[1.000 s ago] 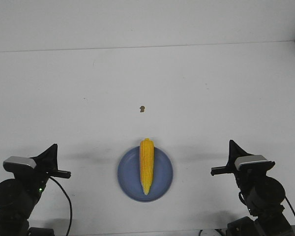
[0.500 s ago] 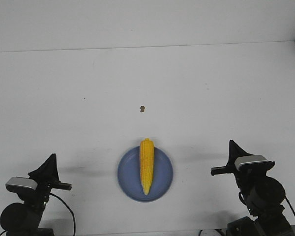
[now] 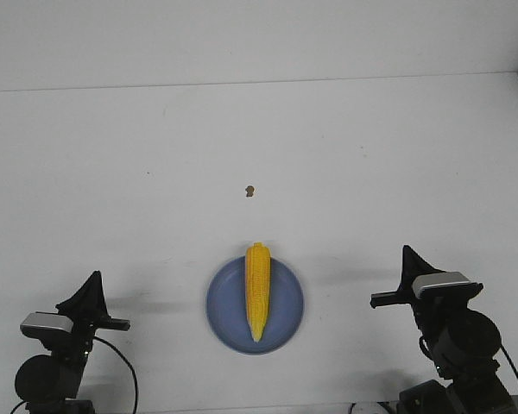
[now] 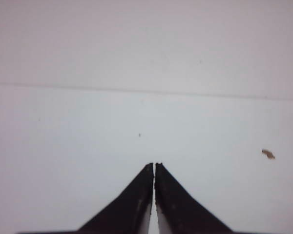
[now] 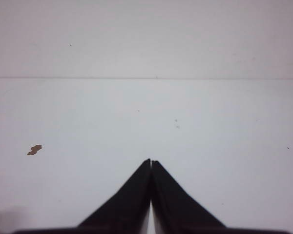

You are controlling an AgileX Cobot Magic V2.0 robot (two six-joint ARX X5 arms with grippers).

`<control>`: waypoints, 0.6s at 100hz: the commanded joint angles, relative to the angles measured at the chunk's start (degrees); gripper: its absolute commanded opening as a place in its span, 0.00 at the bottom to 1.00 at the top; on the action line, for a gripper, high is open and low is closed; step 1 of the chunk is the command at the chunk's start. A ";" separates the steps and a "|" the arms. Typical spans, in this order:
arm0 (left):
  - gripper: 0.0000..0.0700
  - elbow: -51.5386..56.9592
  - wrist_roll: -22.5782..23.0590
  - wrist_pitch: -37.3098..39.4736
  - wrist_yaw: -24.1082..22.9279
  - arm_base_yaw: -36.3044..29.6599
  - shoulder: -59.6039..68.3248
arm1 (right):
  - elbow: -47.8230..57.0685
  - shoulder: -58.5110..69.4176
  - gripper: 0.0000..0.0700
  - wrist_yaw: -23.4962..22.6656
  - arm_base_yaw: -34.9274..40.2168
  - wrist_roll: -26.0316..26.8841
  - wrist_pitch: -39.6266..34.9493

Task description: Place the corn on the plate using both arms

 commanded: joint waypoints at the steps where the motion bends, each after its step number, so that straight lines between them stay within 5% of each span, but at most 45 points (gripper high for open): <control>1: 0.01 -0.92 -0.15 1.81 0.02 0.07 -0.15 | 0.79 0.24 0.00 0.20 0.13 -0.39 0.77; 60: 0.02 -2.19 0.66 1.44 0.04 0.22 -0.15 | 0.79 0.24 0.00 0.20 0.13 -0.39 0.79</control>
